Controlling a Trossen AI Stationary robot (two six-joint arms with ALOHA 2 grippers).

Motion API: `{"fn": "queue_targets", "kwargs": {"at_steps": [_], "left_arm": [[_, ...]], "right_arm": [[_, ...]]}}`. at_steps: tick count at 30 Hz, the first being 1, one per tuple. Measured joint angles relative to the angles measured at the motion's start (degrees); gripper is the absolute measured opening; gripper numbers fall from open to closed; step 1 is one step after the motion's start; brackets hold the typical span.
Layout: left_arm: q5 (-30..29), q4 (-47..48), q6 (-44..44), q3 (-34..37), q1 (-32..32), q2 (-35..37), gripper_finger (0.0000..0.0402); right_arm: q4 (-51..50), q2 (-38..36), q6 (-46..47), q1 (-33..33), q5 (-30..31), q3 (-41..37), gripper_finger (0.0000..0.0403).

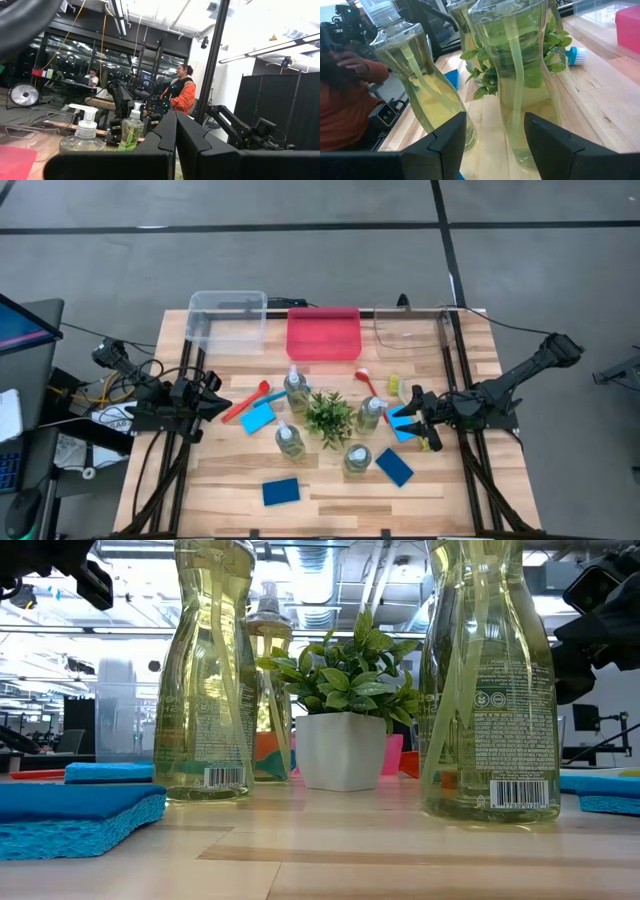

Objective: Pick & Place Kitchen Sink Supplies

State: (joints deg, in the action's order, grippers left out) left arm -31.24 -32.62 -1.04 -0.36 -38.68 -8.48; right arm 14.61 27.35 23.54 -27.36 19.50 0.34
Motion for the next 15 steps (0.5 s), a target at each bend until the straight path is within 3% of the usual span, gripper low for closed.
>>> {"fn": "queue_targets", "kwargs": {"at_steps": [3,10,15], "left_arm": [[0.0,0.0,-0.2,0.0,0.0,0.0,0.0004],[-0.2,-7.7,-13.3,0.0,2.5,-0.2,0.0004],[-0.2,-11.9,-13.8,0.0,4.1,-0.2,0.0004]], "right_arm": [[0.0,0.0,0.0,0.0,0.0,0.0,0.0194],[0.0,0.0,0.0,0.0,0.0,0.0,0.0192],[0.0,0.0,0.0,0.0,0.0,0.0,0.0194]]}}
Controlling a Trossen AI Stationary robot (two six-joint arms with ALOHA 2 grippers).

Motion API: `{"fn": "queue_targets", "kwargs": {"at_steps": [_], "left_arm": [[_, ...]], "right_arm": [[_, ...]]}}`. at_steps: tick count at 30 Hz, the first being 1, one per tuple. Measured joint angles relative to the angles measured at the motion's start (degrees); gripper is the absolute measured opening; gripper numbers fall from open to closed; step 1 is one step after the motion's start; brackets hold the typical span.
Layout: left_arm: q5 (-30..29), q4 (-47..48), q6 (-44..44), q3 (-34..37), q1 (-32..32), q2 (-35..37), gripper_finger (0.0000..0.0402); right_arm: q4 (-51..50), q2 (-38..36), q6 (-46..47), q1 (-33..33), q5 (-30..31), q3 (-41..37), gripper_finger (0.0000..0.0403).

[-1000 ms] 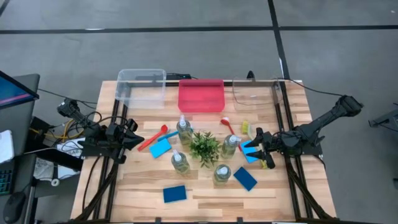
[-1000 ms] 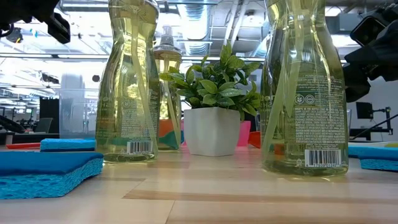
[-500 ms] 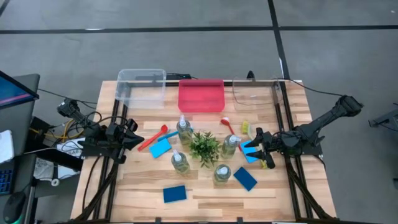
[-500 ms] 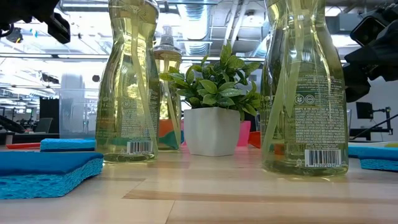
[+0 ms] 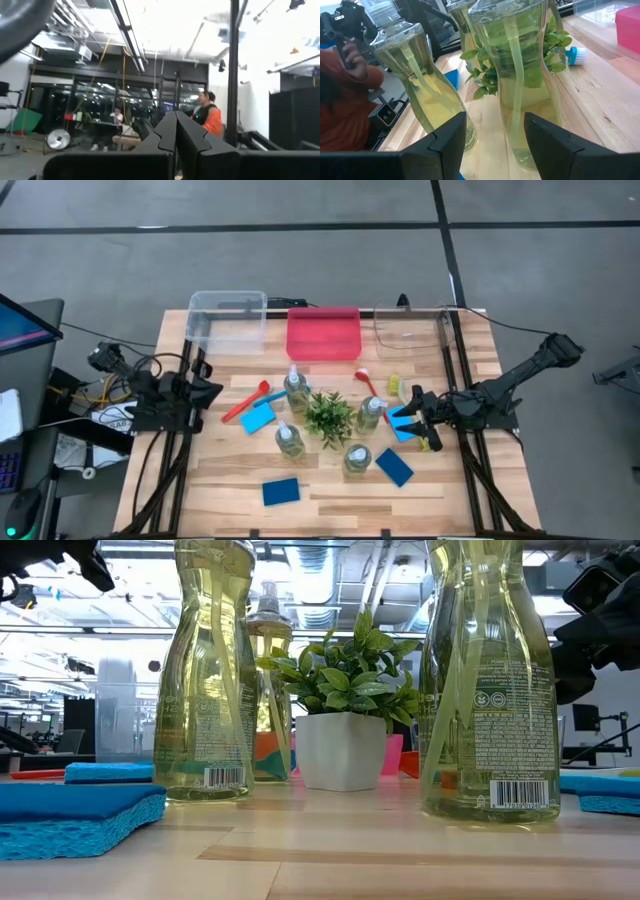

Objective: Pick & Place Kitchen Sink Supplies
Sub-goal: Put the green dishwashing liquid dispenser into the right transparent bin

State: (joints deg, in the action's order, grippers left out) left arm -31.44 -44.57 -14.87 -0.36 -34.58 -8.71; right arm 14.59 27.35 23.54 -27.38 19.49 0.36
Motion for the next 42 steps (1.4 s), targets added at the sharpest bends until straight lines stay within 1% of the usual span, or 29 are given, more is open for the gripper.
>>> {"fn": "queue_targets", "kwargs": {"at_steps": [12,21,28,33,35,38,42], "left_arm": [[0.2,-2.0,-0.2,0.0,0.1,0.0,0.0004],[0.2,-10.1,-11.3,0.0,0.1,0.0,0.0004],[0.2,-11.5,-19.1,0.0,0.1,0.0,0.0004],[0.4,-14.6,-23.7,0.0,0.1,0.0,0.0004],[2.0,-16.1,-25.6,0.0,0.1,0.0,0.0004],[6.8,-17.8,-28.8,0.0,0.1,0.0,0.0004],[13.0,-21.2,-30.1,0.0,0.1,0.0,0.0004]], "right_arm": [[0.0,0.0,0.0,0.0,0.0,0.0,0.0194],[0.0,0.0,0.0,0.0,0.0,0.0,0.0194],[0.0,0.0,0.0,0.0,0.0,0.0,0.0196],[0.5,0.0,-0.1,0.2,0.3,0.0,0.0194],[2.0,0.0,-1.5,0.5,0.9,0.0,0.0193],[4.4,0.0,-5.2,1.4,1.2,0.0,0.0191],[6.1,0.0,-5.5,1.9,1.5,0.0,0.0193]]}}
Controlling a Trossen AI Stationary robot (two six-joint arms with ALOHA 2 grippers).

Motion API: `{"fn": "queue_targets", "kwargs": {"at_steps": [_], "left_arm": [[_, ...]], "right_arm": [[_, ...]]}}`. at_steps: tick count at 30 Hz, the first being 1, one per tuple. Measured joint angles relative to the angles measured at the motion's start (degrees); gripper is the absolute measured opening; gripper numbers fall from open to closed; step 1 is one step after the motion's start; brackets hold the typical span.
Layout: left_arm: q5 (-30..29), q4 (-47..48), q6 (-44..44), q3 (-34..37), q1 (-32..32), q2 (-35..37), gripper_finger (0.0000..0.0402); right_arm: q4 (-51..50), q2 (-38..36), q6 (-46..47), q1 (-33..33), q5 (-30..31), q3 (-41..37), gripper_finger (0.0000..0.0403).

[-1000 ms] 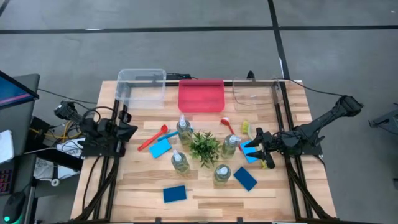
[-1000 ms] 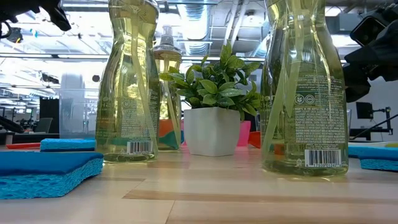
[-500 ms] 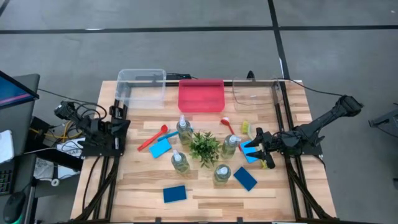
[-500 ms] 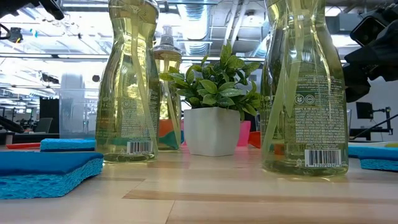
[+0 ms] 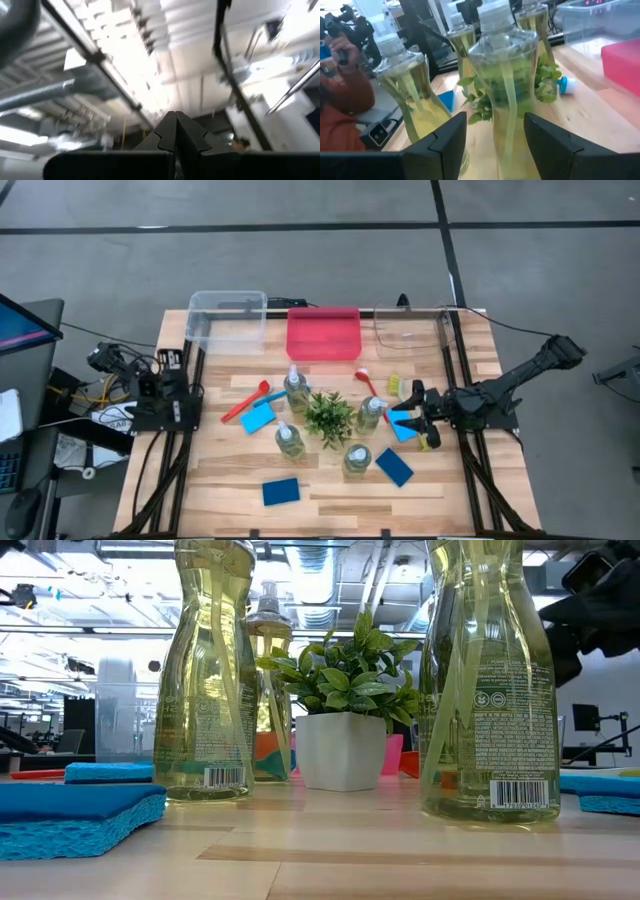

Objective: Pick & Place Kitchen Sink Supplies
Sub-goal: Put the green dishwashing liquid dispenser into the right transparent bin

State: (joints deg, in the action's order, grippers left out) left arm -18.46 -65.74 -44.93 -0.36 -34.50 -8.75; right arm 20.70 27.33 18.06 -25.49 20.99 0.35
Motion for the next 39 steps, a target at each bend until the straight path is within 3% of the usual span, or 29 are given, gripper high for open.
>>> {"fn": "queue_targets", "kwargs": {"at_steps": [7,12,18,29,39], "left_arm": [[4.2,-3.6,1.2,0.0,0.0,0.0,0.0004],[3.9,-2.0,15.1,0.0,0.0,-1.9,0.0004],[3.0,-2.1,17.3,-0.3,0.0,-5.4,0.0004],[-9.6,0.0,15.1,-6.3,0.0,-17.7,0.0004],[-24.6,19.1,16.0,-17.7,-1.8,-30.8,0.0004]], "right_arm": [[6.0,0.0,0.4,0.9,0.2,0.1,0.0192],[6.3,0.0,-3.9,2.6,0.1,3.2,0.0193],[6.0,0.0,-6.9,3.6,0.0,6.2,0.0193],[6.1,0.0,-7.1,3.6,0.0,12.4,0.0193],[11.6,1.0,-6.3,3.3,-0.1,13.7,0.0191]]}}
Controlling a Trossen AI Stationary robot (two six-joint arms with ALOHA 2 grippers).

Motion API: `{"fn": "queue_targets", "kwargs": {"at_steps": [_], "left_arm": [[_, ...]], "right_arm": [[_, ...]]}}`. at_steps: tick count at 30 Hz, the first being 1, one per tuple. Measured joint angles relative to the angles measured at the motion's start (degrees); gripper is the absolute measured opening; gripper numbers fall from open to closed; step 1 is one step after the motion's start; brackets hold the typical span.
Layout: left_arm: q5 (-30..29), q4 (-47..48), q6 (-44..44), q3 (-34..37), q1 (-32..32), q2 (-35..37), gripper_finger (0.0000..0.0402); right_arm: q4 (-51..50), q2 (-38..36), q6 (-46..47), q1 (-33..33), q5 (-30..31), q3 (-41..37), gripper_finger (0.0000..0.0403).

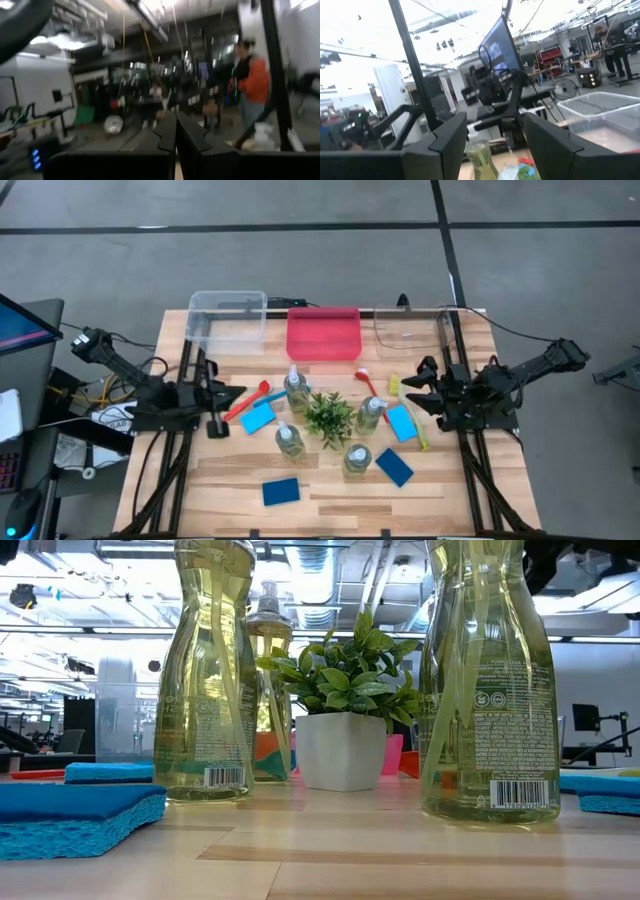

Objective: Pick & Place Kitchen Sink Supplies
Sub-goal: Put the green dishwashing liquid dispenser into the right transparent bin

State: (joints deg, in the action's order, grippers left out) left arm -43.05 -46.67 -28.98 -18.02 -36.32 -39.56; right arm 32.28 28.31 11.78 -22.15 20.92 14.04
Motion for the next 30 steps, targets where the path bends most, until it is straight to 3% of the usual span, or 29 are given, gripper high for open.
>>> {"fn": "queue_targets", "kwargs": {"at_steps": [6,10,14,18,24,30], "left_arm": [[-1.5,4.4,2.4,-3.4,-3.8,-3.4,0.0004],[-1.6,10.2,4.9,-4.7,-6.8,-2.6,0.0004],[-1.9,16.2,6.9,-5.6,-9.0,-0.8,0.0010],[-3.5,16.9,6.1,-5.6,-9.0,0.2,0.0018],[-10.4,16.4,-8.2,-5.6,-8.4,2.8,0.0014],[-11.2,15.4,-3.6,-5.2,-8.1,2.8,0.0008]], "right_arm": [[2.8,2.3,-5.0,-3.0,-1.4,0.0,0.0184],[7.5,3.5,-12.5,-6.3,-1.4,0.0,0.0179],[5.6,3.6,-18.3,-9.3,-1.1,1.7,0.0174],[-0.9,4.3,-19.9,-12.0,5.7,4.9,0.0167],[-6.7,7.8,-19.9,-14.9,21.2,9.2,0.0157],[-7.1,9.4,-19.9,-18.2,26.4,11.2,0.0147]]}}
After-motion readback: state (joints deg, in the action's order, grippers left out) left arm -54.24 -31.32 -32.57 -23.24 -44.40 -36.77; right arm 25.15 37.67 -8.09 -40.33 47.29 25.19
